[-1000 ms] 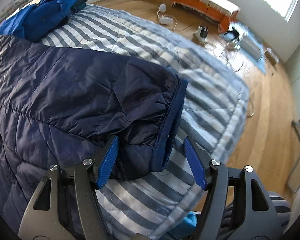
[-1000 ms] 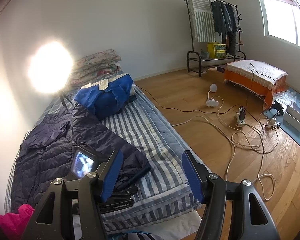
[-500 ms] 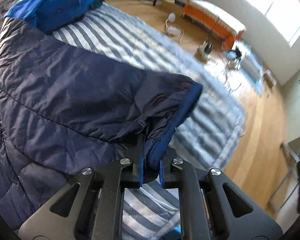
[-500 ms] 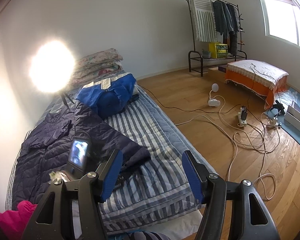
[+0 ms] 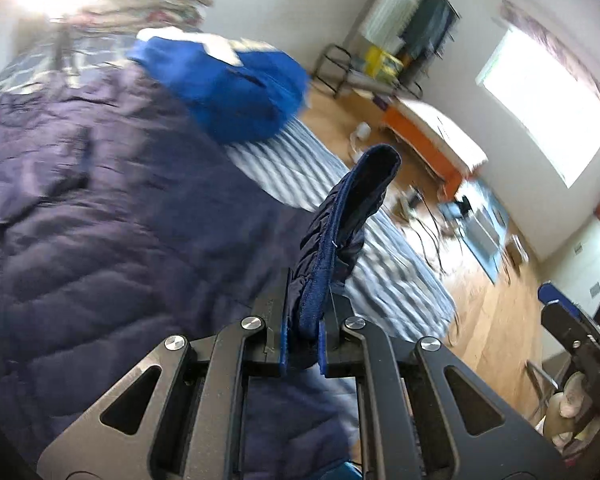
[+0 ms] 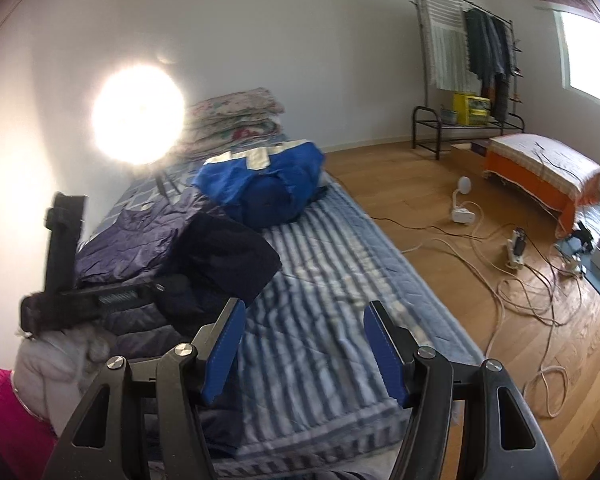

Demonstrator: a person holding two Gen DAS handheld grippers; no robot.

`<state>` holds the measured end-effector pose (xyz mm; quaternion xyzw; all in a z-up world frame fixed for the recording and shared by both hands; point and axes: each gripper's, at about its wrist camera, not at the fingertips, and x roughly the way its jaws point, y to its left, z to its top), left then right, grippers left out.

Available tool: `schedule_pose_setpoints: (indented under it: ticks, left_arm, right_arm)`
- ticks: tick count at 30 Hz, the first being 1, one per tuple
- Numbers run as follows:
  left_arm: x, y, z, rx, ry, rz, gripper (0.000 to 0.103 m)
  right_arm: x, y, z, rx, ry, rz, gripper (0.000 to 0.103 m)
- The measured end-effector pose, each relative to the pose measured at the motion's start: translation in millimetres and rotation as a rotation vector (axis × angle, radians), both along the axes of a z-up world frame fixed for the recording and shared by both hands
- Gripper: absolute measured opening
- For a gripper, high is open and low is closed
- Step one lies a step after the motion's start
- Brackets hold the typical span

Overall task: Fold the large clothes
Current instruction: 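Lift the sleeve with the left tool and lay it across the jacket body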

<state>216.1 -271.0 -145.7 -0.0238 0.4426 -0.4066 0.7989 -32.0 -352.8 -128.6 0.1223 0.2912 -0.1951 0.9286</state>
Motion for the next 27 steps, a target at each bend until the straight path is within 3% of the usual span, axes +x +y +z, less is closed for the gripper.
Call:
schedule_pose_setpoints:
  ticks: [6,14,20,27]
  left_arm:
    - [57,85,5,-0.068,0.014,0.169,0.008]
    - [131,204,5,-0.009,-0.09,0.419,0.008]
    - [187,289,-21,0.02,-0.084,0.625,0.008]
    - [244,340,-71,0.066,-0.006,0.76,0.008]
  right_arm:
    - [43,35,-3,0.002,0.014,0.092,0.064]
    - [100,82,-21,0.017,0.054,0.213,0.064]
    - [131,100,-43,0.029,0.099,0.268,0.064]
    - [156,121,-59,0.048,0.139,0.305,0.064]
